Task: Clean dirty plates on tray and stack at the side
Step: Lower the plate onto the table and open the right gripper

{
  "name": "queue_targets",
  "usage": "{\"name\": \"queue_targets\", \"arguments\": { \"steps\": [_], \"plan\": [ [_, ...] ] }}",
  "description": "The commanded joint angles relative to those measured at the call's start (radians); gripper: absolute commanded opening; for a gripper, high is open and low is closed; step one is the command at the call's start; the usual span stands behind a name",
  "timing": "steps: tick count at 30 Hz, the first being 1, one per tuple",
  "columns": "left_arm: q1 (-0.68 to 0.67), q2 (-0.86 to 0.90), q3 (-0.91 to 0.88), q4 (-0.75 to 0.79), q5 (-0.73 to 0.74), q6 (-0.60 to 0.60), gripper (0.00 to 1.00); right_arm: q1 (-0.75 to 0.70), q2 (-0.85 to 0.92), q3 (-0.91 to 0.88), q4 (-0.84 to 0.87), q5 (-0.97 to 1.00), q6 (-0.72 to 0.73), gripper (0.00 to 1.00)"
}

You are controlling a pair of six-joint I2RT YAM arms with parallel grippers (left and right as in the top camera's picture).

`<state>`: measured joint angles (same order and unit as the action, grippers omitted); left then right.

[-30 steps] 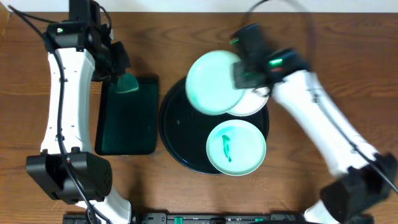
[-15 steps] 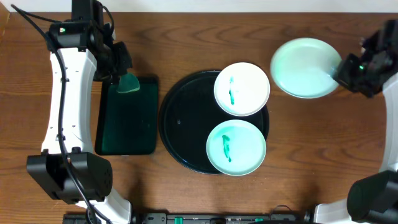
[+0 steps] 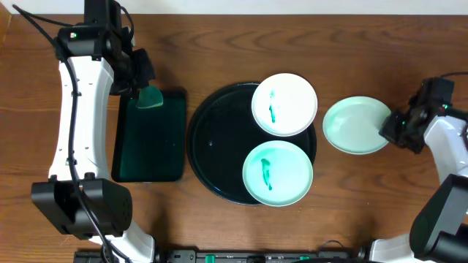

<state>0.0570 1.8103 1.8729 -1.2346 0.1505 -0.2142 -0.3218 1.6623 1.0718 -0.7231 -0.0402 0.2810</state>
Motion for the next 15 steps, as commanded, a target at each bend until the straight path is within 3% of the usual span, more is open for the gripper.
{"name": "queue_targets", "arguments": {
  "steps": [1,4,7,9,11,15],
  "plan": [
    [0.002,0.000,-0.005,-0.003,-0.010,-0.016,0.07,-0.015,-0.007,-0.054,0.085,0.054,-0.019,0.01],
    [0.002,0.000,-0.005,0.001,-0.010,-0.017,0.07,-0.011,-0.007,-0.107,0.198,0.007,-0.084,0.07],
    [0.002,0.000,-0.005,0.001,-0.010,-0.016,0.07,-0.011,-0.007,-0.145,0.256,0.005,-0.089,0.19],
    [0.002,0.000,-0.005,0.001,-0.010,-0.017,0.07,-0.010,-0.007,-0.145,0.254,0.005,-0.106,0.26],
    [0.002,0.000,-0.005,0.002,-0.010,-0.017,0.07,-0.009,-0.008,-0.128,0.238,-0.036,-0.158,0.40],
    [0.002,0.000,-0.005,0.001,-0.010,-0.016,0.07,0.015,-0.008,0.005,0.105,-0.153,-0.238,0.45]
  ]
}}
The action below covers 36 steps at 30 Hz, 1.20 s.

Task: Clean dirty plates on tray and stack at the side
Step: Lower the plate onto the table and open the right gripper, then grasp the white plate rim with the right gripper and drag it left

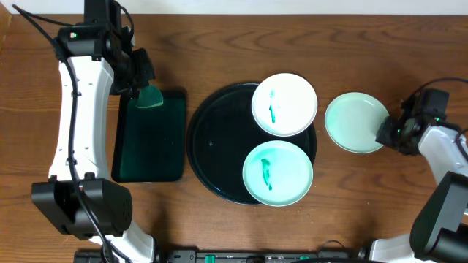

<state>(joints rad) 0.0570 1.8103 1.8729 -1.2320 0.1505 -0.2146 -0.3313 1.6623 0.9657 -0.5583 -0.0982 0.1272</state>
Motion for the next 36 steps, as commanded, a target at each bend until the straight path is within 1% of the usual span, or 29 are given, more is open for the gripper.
{"name": "queue_targets", "arguments": {
  "steps": [1,4,5,9,12,16,21,23,25,29,32,33,36],
  "plan": [
    [0.002,0.000,-0.005,-0.002,-0.010,-0.016,0.07,0.039,-0.008,0.151,-0.100,-0.095,-0.085,0.45],
    [0.002,0.000,-0.005,-0.001,-0.010,-0.016,0.07,0.091,-0.007,0.251,-0.172,-0.137,-0.108,0.44],
    [0.002,0.000,-0.005,-0.001,-0.010,-0.016,0.07,0.116,-0.007,0.279,-0.183,-0.146,-0.119,0.46],
    [0.002,0.000,-0.005,-0.002,-0.010,-0.016,0.07,0.229,-0.005,0.330,-0.180,-0.103,-0.137,0.59],
    [0.002,0.000,-0.005,-0.002,-0.010,-0.016,0.07,0.301,0.019,0.331,-0.124,-0.102,-0.154,0.63],
    [0.002,0.000,-0.005,-0.001,-0.010,-0.016,0.07,0.368,0.084,0.350,-0.056,-0.121,-0.184,0.63],
    [0.002,0.001,-0.005,0.000,-0.010,-0.016,0.07,0.423,0.237,0.496,-0.107,-0.143,-0.217,0.61],
    [0.002,0.002,-0.005,-0.001,-0.010,-0.016,0.07,0.433,0.306,0.570,-0.142,-0.143,-0.222,0.56],
    [0.002,0.002,-0.005,-0.001,-0.010,-0.016,0.07,0.434,0.367,0.636,-0.170,-0.147,-0.222,0.54],
    [0.002,0.002,-0.005,-0.001,-0.010,-0.016,0.08,0.436,0.450,0.709,-0.222,-0.166,-0.222,0.38],
    [0.002,0.004,-0.005,-0.001,-0.010,-0.016,0.07,0.436,0.479,0.710,-0.254,-0.204,-0.221,0.24],
    [0.002,0.006,-0.005,-0.001,-0.010,-0.016,0.07,0.436,0.483,0.710,-0.273,-0.222,-0.221,0.23],
    [0.002,0.008,-0.005,-0.001,-0.010,-0.016,0.07,0.436,0.489,0.702,-0.299,-0.233,-0.218,0.23]
  ]
}}
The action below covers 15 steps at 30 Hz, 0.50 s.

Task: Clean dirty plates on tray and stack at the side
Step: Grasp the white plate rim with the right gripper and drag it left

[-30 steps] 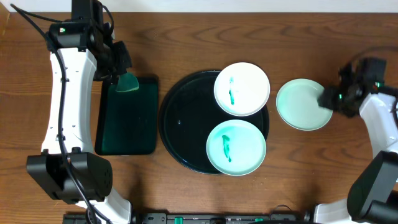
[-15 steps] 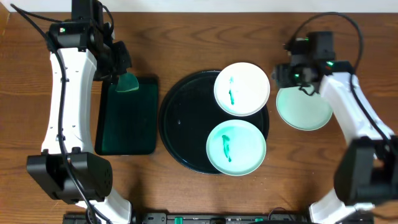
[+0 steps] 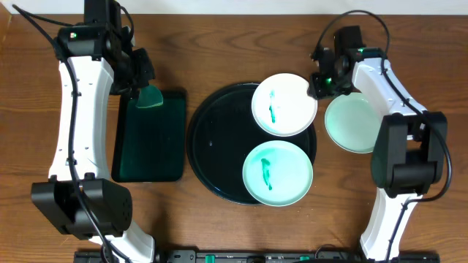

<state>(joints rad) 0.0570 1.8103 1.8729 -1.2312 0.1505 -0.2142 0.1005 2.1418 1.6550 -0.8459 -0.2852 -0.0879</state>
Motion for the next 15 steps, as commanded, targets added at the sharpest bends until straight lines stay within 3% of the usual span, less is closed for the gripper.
{"name": "queue_targets", "arguments": {
  "steps": [1,4,6,15],
  "plan": [
    [0.002,0.008,-0.005,-0.002,-0.010,-0.016,0.07,0.004,0.010,0.010,-0.017,-0.045,-0.003,0.23],
    [0.002,0.012,-0.005,-0.002,-0.010,-0.016,0.07,0.005,0.018,-0.005,-0.018,-0.045,-0.003,0.17],
    [0.002,0.013,-0.005,-0.002,-0.010,-0.016,0.07,0.005,0.020,-0.006,-0.018,-0.046,0.017,0.02],
    [0.002,0.015,-0.005,-0.002,-0.010,-0.017,0.07,0.026,0.002,0.114,-0.137,-0.088,0.134,0.01]
  ]
}}
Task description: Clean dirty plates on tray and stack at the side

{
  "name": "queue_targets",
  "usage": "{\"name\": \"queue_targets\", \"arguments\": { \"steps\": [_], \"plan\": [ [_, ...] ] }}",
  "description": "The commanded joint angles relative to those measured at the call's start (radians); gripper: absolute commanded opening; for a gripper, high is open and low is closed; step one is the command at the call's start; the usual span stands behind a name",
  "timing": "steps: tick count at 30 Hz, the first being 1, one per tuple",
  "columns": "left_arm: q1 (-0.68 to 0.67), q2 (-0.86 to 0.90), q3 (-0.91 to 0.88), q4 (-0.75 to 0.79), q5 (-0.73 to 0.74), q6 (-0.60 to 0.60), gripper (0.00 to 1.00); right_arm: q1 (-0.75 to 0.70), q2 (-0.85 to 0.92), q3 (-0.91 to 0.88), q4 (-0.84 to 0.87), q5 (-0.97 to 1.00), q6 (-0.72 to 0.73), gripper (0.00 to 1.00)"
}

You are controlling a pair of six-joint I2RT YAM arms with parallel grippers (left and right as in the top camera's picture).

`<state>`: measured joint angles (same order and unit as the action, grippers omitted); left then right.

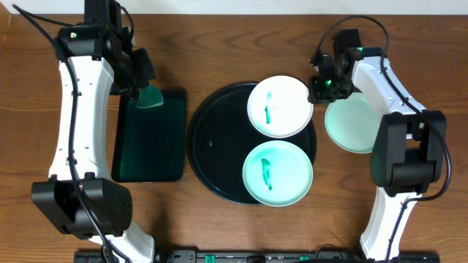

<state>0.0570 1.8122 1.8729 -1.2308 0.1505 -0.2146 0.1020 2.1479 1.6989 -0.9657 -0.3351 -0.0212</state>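
Note:
A white plate (280, 107) smeared with green lies on the upper right of the round black tray (212, 146). Below it on the tray sits a mint plate (278, 173) with a green smear. A clean mint plate (357, 126) rests on the table to the right of the tray. My right gripper (319, 86) is at the white plate's right rim; its fingers blend into the dark tray, so their state is unclear. My left gripper (142, 82) is shut on a green sponge (151, 98) above the top edge of the dark green mat.
The dark green rectangular mat (150, 139) lies left of the black tray. Bare wooden table (409, 44) surrounds everything. The right arm arches over the clean mint plate.
The white plate has shifted slightly left and down on the tray. My right gripper sits a little lower at its right rim. The left arm and sponge have not moved.
My right gripper was at the right edge of the clean mint plate beside the tray, then a little clear of it with the plate at rest. It then stood at the white plate's upper right rim, and now that plate has shifted left. The left arm held the sponge still.

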Motion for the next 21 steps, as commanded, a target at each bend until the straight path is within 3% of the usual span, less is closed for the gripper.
{"name": "queue_targets", "arguments": {
  "steps": [1,7,13,21],
  "plan": [
    [0.002,0.013,-0.005,-0.002,-0.010,-0.016,0.07,0.034,-0.004,0.078,-0.024,-0.038,0.082,0.01],
    [0.002,0.013,-0.007,-0.003,-0.009,-0.016,0.07,0.143,-0.002,0.066,-0.037,-0.030,0.163,0.01],
    [0.002,0.014,-0.038,-0.002,-0.009,-0.017,0.07,0.278,-0.002,0.008,0.014,0.121,0.282,0.01],
    [-0.056,0.014,-0.121,0.024,-0.009,-0.020,0.07,0.292,0.000,-0.101,0.130,0.134,0.358,0.01]
  ]
}}
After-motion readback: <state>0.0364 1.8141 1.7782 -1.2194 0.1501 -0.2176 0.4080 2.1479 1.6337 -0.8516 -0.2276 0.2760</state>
